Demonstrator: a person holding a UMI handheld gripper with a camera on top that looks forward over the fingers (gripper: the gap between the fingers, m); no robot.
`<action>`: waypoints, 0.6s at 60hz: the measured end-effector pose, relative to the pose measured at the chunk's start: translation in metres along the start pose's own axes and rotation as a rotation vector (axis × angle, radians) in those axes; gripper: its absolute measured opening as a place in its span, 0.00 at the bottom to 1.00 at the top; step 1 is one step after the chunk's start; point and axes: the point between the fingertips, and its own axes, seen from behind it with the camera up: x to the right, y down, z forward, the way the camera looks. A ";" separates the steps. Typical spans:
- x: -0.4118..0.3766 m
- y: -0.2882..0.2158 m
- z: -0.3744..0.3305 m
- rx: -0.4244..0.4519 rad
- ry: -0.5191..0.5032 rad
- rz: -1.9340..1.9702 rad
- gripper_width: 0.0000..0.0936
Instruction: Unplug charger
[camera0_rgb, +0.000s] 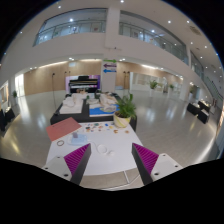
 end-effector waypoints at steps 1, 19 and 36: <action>-0.003 0.001 0.000 -0.002 -0.012 -0.002 0.91; -0.113 0.015 0.016 -0.028 -0.191 -0.058 0.91; -0.199 0.040 0.061 -0.058 -0.286 -0.062 0.91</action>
